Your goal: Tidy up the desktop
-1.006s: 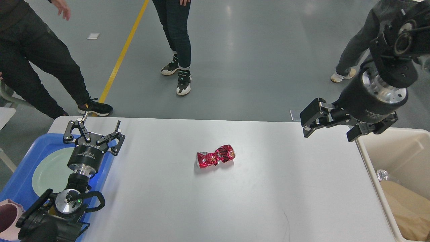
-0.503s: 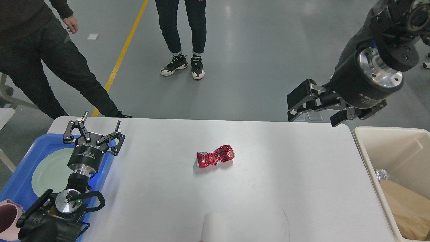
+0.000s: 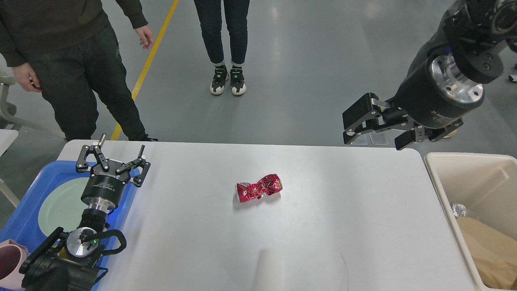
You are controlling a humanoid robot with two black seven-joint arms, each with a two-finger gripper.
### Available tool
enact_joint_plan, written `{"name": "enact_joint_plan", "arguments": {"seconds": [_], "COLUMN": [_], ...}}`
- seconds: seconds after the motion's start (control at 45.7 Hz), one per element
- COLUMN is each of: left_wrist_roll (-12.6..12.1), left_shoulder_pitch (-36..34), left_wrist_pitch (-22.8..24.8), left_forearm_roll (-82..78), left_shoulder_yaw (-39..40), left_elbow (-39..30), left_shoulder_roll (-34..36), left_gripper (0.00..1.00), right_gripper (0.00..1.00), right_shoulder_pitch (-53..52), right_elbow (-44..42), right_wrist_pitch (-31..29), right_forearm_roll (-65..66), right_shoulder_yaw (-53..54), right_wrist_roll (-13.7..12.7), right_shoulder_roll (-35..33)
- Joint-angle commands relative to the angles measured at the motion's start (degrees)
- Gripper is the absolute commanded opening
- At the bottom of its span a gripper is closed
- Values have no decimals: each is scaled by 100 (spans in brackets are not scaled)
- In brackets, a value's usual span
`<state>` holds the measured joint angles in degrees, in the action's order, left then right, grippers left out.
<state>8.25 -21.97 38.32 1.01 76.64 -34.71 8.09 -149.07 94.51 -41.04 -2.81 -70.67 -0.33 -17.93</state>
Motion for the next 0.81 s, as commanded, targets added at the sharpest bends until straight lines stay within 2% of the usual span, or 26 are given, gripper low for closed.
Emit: {"name": "enact_joint_plan", "arguments": {"seconds": [0.0, 0.284, 0.459, 0.635, 0.788], "left_wrist_roll": [-8, -8, -8, -8, -8], "left_shoulder_pitch": [0, 0, 0, 0, 0], "left_wrist_pitch": [0, 0, 0, 0, 0], "left_forearm_roll": [-4, 5, -4, -4, -4], "left_shoulder_yaw": [0, 0, 0, 0, 0], "left_elbow": [0, 0, 0, 0, 0], "left_shoulder_roll": [0, 0, 0, 0, 0], "left_gripper": [96, 96, 96, 96, 96], "right_gripper": [100, 100, 100, 100, 100], "right_shoulder_pitch": [-123, -193, 123, 422, 510], "right_elbow": [-11, -20, 15, 6, 24], "right_wrist_pitch": [9, 0, -9, 9, 0], "right_forearm_roll": [0, 0, 0, 0, 0], "right_shoulder_yaw": [44, 123, 150, 159, 62], "right_wrist_roll": [-2, -2, -2, -2, 7], "right_shoulder_roll": [-78, 308, 202, 835, 923]}}
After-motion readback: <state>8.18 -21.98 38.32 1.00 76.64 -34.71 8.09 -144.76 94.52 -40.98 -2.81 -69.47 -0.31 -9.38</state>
